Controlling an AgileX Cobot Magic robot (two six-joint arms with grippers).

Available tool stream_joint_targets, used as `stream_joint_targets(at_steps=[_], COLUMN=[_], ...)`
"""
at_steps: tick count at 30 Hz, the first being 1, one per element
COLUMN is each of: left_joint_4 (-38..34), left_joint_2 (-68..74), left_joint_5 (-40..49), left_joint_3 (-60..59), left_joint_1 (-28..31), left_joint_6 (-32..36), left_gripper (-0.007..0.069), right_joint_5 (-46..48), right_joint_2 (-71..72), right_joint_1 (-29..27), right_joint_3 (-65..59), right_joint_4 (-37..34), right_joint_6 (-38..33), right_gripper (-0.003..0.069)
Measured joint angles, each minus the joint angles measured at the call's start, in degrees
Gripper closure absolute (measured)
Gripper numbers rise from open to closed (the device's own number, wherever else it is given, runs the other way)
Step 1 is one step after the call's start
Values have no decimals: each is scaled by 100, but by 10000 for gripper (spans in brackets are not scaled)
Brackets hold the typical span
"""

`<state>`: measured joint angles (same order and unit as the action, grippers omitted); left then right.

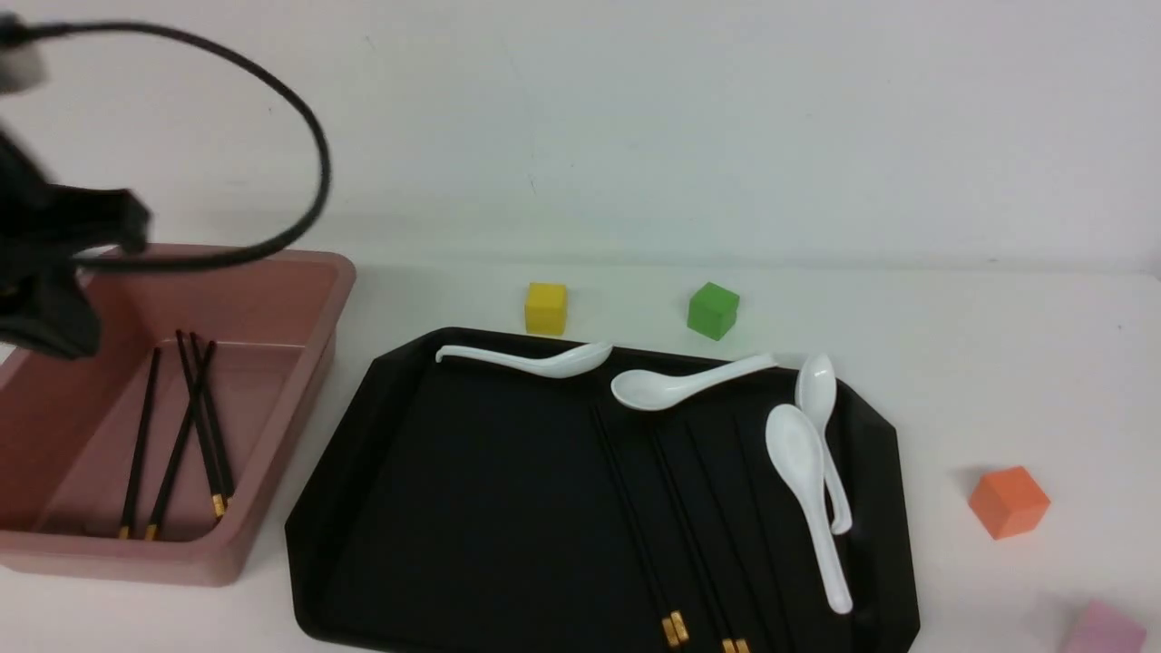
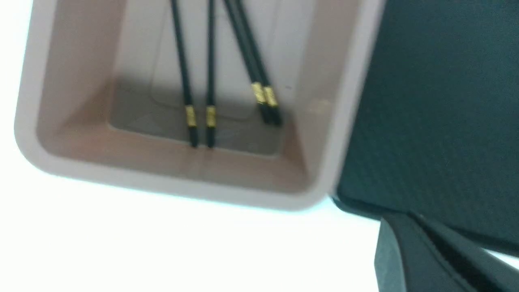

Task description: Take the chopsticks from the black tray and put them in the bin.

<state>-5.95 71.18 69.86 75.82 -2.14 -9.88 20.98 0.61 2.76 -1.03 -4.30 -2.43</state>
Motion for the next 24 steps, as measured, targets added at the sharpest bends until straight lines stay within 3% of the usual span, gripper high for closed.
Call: stream_joint_targets(at_steps=[6, 12, 18, 24], left_joint_4=[-1109, -2172, -2402, -2522], left_joint_2=[-2127, -4688, -6488, -6923], left_joint_5=[-641, -2364, -3925, -5103], left_joint_3=[-1481, -3603, -5136, -5825], left_joint_1=[0, 0, 0, 0], left_joint_6=[842, 1492, 1581, 1590], left_gripper=[637, 637, 637, 637], right_joint_5=[0, 0, 0, 0], right_joint_2=[0, 0, 0, 0], right_joint_1=[0, 0, 0, 0], right_joint_3=[0, 0, 0, 0], right_joint_4=[0, 7, 2, 2], right_joint_6=[0, 0, 0, 0], right_gripper=[419, 419, 419, 419])
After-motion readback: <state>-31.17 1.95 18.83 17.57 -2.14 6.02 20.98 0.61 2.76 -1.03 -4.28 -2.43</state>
